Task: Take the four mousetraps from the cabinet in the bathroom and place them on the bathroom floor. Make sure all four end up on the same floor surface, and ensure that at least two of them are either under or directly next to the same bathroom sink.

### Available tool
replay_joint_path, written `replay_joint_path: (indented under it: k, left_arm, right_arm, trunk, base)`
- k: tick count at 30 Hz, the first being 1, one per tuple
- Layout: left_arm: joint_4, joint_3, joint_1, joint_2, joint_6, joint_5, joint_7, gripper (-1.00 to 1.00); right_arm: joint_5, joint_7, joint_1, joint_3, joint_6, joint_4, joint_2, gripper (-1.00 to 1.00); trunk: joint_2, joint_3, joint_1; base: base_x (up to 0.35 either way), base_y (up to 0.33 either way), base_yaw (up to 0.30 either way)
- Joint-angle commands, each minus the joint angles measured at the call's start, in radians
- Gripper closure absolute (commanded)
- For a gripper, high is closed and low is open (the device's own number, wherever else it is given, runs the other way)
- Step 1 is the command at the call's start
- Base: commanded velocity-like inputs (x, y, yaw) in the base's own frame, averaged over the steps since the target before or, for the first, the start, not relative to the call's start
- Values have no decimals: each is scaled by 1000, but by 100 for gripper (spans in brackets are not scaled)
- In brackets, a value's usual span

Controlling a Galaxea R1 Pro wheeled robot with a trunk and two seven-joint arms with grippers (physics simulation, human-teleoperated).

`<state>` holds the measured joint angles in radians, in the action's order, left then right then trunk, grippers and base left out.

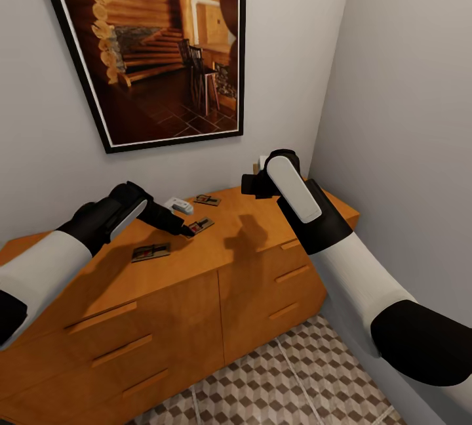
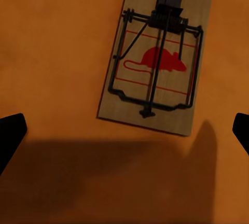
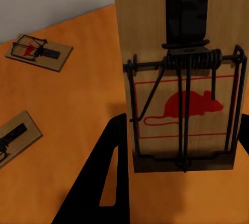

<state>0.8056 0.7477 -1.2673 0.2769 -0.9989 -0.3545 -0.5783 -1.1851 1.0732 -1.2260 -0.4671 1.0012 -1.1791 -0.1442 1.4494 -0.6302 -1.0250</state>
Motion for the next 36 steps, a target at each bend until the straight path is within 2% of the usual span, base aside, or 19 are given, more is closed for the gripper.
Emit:
replay_joint_path:
  k: [1, 18, 26, 36]
  left_arm:
    - [-1, 3, -1, 0, -1, 3, -5, -100]
    - [-11, 5, -1, -4, 11, 3, -5, -100]
    - [-10, 5, -1, -3, 11, 3, -5, -100]
    - [-11, 5, -1, -3, 11, 3, -5, -100]
  right_arm:
    - [-10, 10, -1, -1, 3, -1, 0, 100]
    - [-10, 10, -1, -1, 2, -1, -1, 100]
    - [-10, 10, -1, -1, 2, -2, -1, 100]
    - [-10, 11, -1, -2, 2, -2, -2, 100]
  trunk:
    - [1, -1, 0]
    - [1, -1, 0]
    - [1, -1, 0]
    - [1, -1, 0]
  base:
    - [0, 0, 0]
    - [2, 0, 0]
    - [192, 0, 0]
    - [28, 0, 0]
